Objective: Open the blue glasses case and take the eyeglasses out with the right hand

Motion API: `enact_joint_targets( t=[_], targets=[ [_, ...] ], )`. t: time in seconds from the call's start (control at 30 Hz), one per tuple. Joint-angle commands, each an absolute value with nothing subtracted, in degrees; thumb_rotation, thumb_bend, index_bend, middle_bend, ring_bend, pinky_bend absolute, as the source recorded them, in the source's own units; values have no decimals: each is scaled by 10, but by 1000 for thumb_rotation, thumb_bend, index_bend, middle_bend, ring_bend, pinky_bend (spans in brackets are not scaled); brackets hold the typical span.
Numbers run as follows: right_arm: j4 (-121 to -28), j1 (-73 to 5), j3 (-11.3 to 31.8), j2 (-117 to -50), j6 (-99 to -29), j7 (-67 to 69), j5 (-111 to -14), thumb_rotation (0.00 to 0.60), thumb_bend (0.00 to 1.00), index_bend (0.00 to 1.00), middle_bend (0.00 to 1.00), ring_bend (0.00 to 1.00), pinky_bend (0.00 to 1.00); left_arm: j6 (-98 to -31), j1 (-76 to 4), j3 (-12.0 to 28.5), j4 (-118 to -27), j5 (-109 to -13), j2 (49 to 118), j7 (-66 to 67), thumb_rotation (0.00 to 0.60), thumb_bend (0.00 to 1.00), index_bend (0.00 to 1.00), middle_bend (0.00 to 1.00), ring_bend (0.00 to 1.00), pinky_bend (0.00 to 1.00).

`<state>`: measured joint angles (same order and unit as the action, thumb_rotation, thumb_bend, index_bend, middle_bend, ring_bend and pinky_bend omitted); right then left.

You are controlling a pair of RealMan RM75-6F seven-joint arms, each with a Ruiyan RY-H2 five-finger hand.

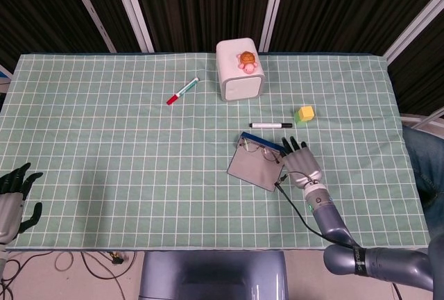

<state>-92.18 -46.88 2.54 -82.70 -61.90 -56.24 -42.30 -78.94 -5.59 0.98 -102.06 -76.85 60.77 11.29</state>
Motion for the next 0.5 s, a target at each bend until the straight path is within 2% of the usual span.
enact_joint_targets(
  t=[0.03,0.5],
  targets=[
    [-915,-472,27,-830,-618,-565,-418,600,188,257,0,36,238,-789,-56,10,-1021,-768,608,113,600,465,170,0,0,85],
    [-872,-484,38,-856,-617,-567,-395,600,188,257,0,36,238,-787,-56,11,-1021,-765,607,111,600,466,170,0,0,85]
  ],
)
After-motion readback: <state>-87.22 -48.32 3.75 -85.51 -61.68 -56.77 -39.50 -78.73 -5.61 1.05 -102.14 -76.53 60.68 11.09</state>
